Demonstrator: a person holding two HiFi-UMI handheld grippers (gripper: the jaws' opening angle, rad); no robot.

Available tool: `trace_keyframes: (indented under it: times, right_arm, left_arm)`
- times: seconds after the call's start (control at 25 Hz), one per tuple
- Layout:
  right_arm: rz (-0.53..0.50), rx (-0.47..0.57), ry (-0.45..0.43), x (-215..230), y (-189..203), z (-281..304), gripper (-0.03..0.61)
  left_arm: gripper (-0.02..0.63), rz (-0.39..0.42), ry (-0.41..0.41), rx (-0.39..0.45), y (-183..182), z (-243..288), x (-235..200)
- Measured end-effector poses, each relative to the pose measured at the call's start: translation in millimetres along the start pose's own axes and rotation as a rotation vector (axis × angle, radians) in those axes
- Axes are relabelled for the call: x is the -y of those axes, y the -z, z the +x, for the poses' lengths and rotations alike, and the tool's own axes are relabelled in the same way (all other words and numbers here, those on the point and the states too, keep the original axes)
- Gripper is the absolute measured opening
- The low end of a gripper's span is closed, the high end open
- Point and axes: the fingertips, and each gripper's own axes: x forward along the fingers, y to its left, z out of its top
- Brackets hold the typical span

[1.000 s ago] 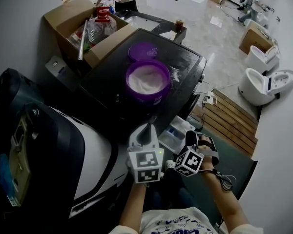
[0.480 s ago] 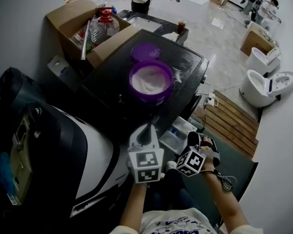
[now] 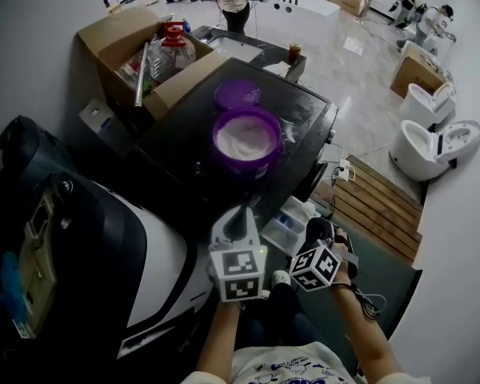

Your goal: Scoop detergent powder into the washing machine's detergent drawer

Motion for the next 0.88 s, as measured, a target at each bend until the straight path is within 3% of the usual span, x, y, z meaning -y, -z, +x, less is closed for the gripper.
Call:
trace_keyframes:
  times: [0.88]
  right_arm:
    - [0.378,0.281,0.142,94.2,-82.2,-68.1,0.02]
  left_arm:
    - [0.002,0.022,-0.022,0.138,-69.8,-14.5,-13.6]
